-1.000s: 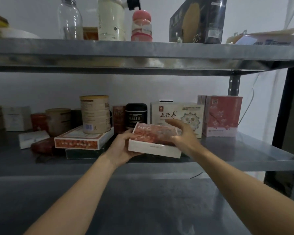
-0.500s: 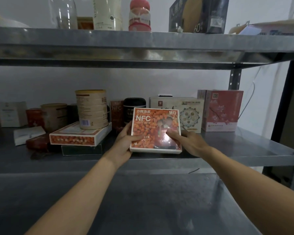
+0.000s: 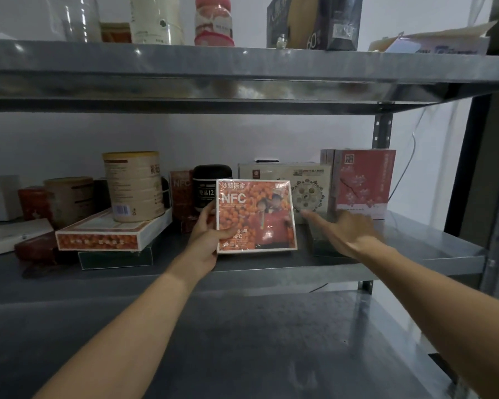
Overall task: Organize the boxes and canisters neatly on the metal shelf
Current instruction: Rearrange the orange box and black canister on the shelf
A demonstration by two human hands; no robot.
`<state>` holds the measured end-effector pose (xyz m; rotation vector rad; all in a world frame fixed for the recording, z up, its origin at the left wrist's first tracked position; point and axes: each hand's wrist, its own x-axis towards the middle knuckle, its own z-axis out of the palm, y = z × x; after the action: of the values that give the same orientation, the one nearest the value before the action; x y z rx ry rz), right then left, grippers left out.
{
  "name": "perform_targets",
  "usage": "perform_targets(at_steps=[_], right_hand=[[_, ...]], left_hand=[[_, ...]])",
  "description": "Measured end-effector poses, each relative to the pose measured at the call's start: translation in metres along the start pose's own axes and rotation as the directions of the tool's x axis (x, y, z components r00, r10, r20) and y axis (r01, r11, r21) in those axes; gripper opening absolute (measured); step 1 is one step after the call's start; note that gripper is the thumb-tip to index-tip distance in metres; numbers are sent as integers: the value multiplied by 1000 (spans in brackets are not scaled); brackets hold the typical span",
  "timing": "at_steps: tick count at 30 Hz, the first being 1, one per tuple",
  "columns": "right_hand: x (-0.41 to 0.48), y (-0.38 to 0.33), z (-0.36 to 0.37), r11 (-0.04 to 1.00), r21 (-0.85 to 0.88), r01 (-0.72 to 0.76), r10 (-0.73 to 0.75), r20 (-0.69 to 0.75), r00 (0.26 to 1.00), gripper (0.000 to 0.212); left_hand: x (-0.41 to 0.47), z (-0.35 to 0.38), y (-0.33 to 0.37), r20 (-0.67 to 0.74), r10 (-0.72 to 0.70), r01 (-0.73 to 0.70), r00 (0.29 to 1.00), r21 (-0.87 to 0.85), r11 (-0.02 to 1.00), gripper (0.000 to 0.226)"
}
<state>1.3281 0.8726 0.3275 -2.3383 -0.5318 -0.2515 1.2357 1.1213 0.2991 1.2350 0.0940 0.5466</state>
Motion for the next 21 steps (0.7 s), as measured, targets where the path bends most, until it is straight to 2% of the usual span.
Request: perform_targets(at_steps=[2, 4, 7, 9, 11, 13, 15, 18, 21], right_hand=[[-7, -24, 13, 990, 114, 87, -87, -3, 996, 90], [-7, -45, 33, 936, 330, 123, -129, -4, 992, 73], [4, -65, 58, 788, 616, 27, -89, 69, 994, 42], [13, -68, 71, 674, 739, -23, -74, 98, 992, 27], [21, -65, 81, 591, 805, -50, -43, 93, 995, 35], [31, -60, 89, 545, 837, -48, 32, 36, 999, 50], [40, -54, 93, 536, 844, -15, 99, -45, 994, 56], [53, -46, 94, 531, 847, 27, 150, -125, 981, 52], [64, -39, 94, 524, 850, 51, 194, -177, 965, 48]], left_hand=[[2, -6, 2, 0, -4, 4, 1000, 7, 1000, 81], [5, -12, 4, 7, -11, 11, 1000, 34, 999, 82], [7, -22, 5, 24, -2, -1, 1000, 134, 991, 86], [10, -27, 5, 42, 6, -14, 999, 208, 978, 86], [14, -32, 6, 46, 2, -13, 999, 224, 974, 74], [21, -36, 8, 10, 16, -18, 1000, 250, 968, 52], [29, -40, 8, -68, 84, -51, 994, 386, 921, 38], [43, -42, 4, -162, 218, -87, 962, 576, 813, 41], [59, -43, -3, -190, 315, -129, 930, 633, 763, 51]])
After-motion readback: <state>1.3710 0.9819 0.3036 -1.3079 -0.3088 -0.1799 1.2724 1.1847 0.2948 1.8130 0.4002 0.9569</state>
